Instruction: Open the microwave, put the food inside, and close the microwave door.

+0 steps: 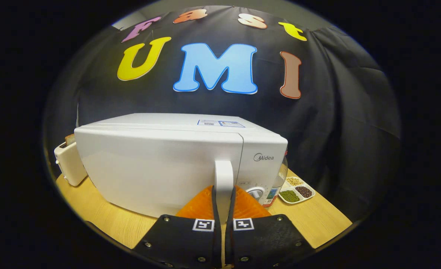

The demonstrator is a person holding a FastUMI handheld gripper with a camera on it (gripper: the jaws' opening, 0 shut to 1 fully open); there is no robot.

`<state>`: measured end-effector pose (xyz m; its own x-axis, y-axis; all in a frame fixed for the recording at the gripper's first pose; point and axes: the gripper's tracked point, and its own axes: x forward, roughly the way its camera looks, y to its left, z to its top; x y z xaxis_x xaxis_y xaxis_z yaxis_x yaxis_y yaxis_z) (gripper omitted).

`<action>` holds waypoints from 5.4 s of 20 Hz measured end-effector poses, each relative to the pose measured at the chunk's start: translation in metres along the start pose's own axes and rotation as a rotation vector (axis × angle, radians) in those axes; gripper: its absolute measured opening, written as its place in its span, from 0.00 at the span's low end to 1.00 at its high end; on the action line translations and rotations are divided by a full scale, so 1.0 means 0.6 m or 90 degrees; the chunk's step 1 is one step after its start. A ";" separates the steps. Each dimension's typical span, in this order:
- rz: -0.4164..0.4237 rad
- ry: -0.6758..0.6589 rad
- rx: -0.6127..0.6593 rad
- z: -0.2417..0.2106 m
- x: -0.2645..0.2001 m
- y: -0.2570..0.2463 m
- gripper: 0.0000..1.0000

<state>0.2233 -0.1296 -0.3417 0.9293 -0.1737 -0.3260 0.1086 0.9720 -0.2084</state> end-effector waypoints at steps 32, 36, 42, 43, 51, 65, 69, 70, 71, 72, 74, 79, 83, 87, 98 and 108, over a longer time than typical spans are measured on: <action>0.275 -0.119 -0.039 -0.097 -0.513 0.386 0.02; 0.342 -0.115 -0.028 -0.093 -0.535 0.481 0.02; 0.400 -0.119 -0.029 -0.081 -0.542 0.593 0.01; 0.406 -0.120 -0.029 -0.076 -0.543 0.606 0.01; 0.493 -0.132 -0.016 -0.058 -0.588 0.608 0.01; 0.351 -0.120 -0.064 -0.153 -0.581 0.150 0.80; 0.263 -0.095 -0.019 -0.187 -0.557 0.010 0.81; 0.237 -0.089 0.008 -0.195 -0.548 -0.028 0.81; 0.214 -0.079 0.043 -0.203 -0.539 -0.056 0.80; 0.199 -0.065 0.085 -0.216 -0.529 -0.081 0.81; 0.185 -0.014 0.178 -0.252 -0.504 -0.108 0.83; 0.194 0.017 0.323 -0.271 -0.473 -0.137 0.84; 0.158 -0.014 0.331 -0.257 -0.471 -0.170 0.84; 0.188 0.047 0.365 -0.297 -0.449 -0.129 0.84; 0.257 0.045 0.370 -0.267 -0.421 -0.075 0.46; 0.334 0.014 0.397 -0.167 -0.422 -0.022 0.28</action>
<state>-0.0485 -0.1143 -0.3489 0.9074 0.3322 -0.2573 -0.1570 0.8360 0.5259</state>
